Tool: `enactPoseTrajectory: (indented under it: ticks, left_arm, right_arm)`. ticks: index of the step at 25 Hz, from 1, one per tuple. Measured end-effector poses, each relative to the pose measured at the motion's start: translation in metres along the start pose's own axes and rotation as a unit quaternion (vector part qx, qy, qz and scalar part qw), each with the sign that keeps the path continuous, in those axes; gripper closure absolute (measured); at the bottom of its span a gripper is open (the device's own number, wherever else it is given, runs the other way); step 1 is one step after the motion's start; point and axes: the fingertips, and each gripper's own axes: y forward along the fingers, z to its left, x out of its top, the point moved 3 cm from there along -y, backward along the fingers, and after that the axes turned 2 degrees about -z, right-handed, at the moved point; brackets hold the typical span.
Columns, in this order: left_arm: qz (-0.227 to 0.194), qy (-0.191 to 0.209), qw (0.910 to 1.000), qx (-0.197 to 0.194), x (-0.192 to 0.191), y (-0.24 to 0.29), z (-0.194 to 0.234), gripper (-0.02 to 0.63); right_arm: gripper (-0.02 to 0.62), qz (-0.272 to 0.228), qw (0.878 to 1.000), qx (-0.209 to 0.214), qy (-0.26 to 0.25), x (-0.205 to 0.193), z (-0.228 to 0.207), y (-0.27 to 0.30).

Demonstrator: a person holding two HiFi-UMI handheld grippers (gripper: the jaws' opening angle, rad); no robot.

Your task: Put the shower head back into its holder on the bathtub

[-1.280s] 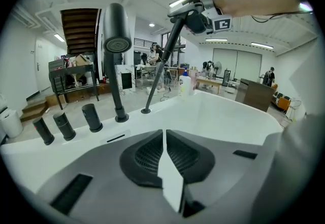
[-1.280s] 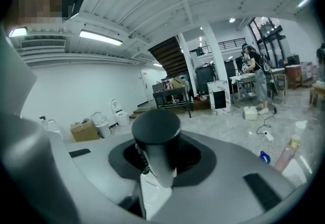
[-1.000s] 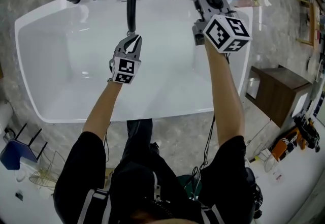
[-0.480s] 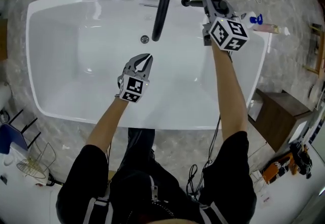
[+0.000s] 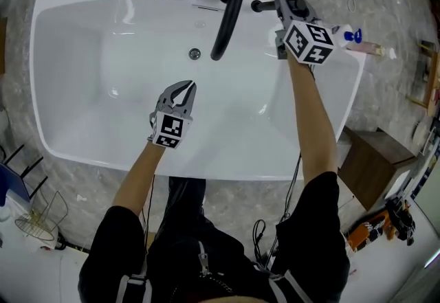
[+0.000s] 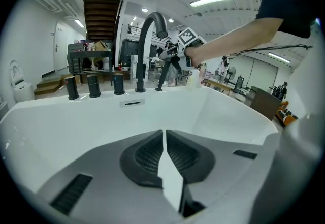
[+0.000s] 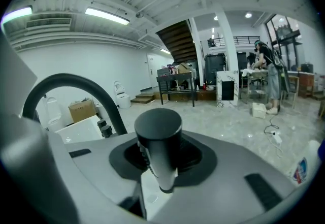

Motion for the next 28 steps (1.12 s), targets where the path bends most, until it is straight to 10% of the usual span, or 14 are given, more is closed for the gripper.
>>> enactPoseTrajectory:
  ticks: [28]
  left_arm:
    - [0.017, 0.003, 0.9998, -0.006, 0.008, -0.013, -0.025, 0.568]
  right_arm:
    - [0.417, 0.022, 0.999, 0.02, 0.022, -0.012, 0.025, -0.045]
